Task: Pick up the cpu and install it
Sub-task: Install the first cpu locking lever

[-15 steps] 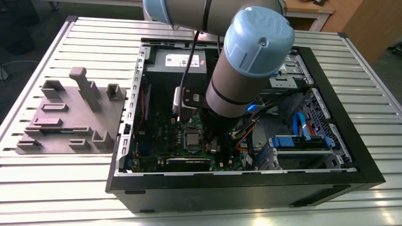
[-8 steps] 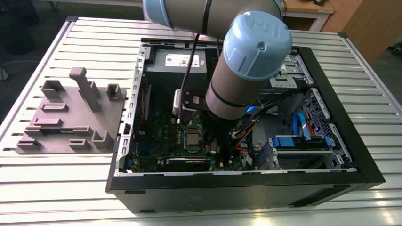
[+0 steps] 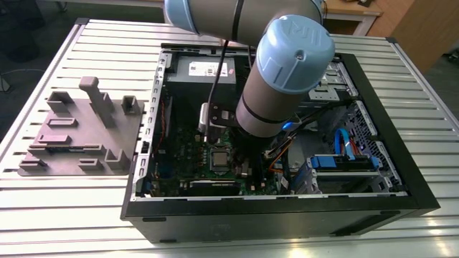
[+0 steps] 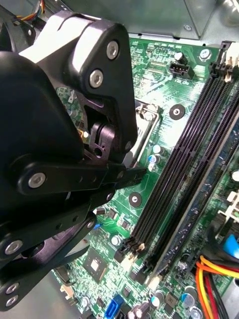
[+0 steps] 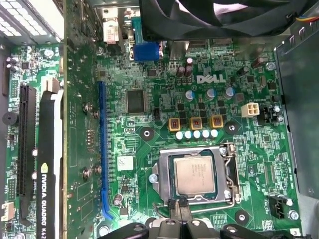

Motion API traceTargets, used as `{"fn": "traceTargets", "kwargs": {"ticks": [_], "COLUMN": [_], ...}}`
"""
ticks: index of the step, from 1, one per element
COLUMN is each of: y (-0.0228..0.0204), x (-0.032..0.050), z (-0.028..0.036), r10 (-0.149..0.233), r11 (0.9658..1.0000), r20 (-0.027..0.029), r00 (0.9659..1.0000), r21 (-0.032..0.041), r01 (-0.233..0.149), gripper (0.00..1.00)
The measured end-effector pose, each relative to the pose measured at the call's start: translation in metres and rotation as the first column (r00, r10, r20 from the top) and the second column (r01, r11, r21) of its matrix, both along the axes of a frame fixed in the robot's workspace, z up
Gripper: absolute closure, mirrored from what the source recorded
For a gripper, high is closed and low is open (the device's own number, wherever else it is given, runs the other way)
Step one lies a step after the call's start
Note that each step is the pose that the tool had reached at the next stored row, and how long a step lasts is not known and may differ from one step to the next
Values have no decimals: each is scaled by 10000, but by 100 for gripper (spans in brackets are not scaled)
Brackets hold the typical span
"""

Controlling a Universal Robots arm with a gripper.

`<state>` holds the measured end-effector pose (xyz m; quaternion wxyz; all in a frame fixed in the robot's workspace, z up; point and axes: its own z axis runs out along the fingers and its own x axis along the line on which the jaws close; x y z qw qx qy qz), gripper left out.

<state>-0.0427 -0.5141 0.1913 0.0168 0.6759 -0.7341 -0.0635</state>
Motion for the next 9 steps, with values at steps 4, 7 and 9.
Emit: {"fn": "traceTargets", "kwargs": {"ticks": [4,7,9], "y": [0,-1,-1], "x": [15,17,18], "z": [-17,-36,-45], "r10": [-1,0,0], "r11": [10000,10000,10000], "r20": [0,-2,-2], "r00": [10000,10000,10000], "r21": [3,1,2], "r01": [1,0,0], "gripper": [90,90,90]}}
